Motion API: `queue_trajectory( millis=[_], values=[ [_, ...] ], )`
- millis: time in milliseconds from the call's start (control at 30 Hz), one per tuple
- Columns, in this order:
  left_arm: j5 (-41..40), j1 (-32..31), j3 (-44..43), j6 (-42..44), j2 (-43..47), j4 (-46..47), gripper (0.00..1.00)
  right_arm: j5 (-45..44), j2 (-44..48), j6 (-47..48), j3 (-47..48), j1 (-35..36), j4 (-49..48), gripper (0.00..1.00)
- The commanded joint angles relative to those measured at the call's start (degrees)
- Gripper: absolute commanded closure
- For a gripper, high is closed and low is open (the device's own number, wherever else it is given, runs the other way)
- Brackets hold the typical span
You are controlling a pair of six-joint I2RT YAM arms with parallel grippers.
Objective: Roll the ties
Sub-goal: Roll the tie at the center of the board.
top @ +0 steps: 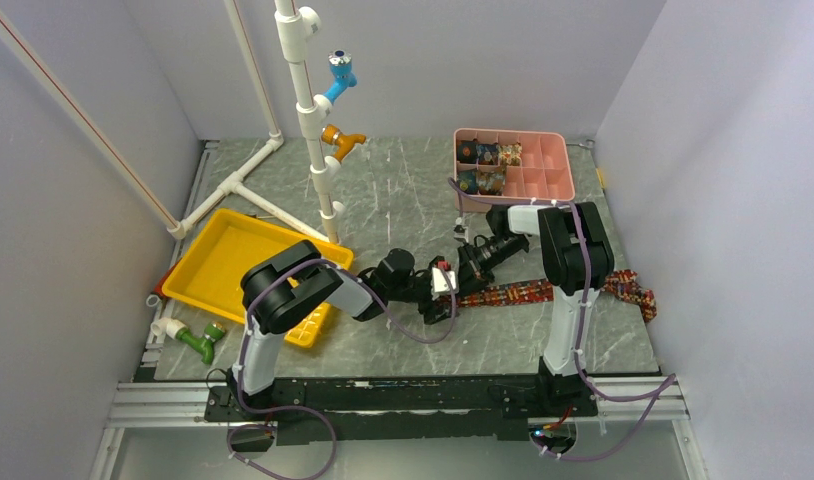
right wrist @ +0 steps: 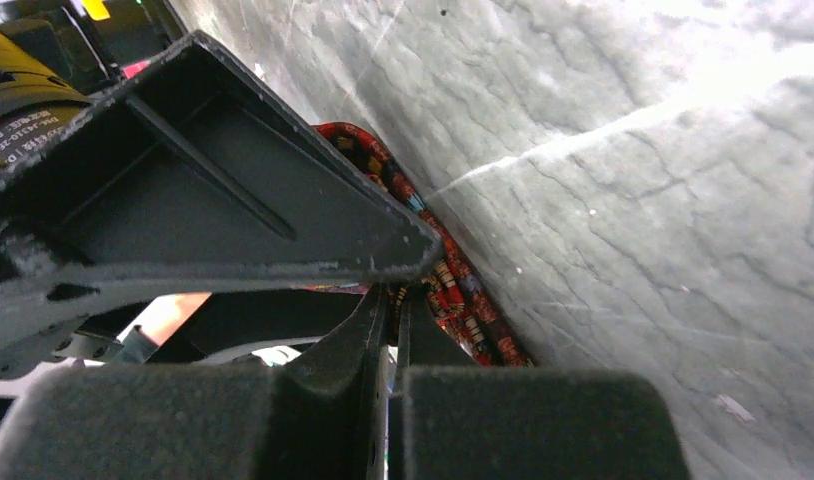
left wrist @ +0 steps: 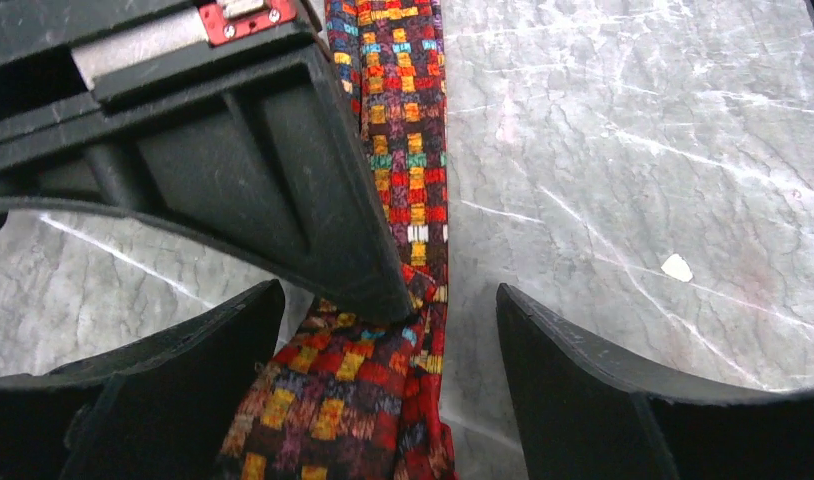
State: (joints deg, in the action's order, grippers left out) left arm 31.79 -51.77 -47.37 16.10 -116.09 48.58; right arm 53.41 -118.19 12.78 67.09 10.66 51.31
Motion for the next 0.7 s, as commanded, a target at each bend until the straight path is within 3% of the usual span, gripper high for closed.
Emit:
queue_trajectory(
  millis=[0, 167, 533, 667],
  values=[
    [-4.27, -0.63, -0.47, 4.26, -3.08, -9.86, 0.20, -1.99, -1.10, 3.94, 2.22, 0.69, 0.29, 1.00],
    [-6.30, -0.52, -1.64, 4.52, -3.35, -15.41, 0.51, -0.33, -0.27, 4.77, 4.17, 0.76, 2.38, 1.00],
    [-9.01, 1.34, 3.68, 6.31, 2.24, -22.85, 0.67, -5.21, 2.07, 6.75, 3.72, -0.61, 7.02, 1.00],
    [-7.51, 1.58, 4.13, 7.30, 2.83, -23.89, 0.65, -7.05, 0.20, 4.98, 4.45, -2.37, 4.89, 1.00]
  ],
)
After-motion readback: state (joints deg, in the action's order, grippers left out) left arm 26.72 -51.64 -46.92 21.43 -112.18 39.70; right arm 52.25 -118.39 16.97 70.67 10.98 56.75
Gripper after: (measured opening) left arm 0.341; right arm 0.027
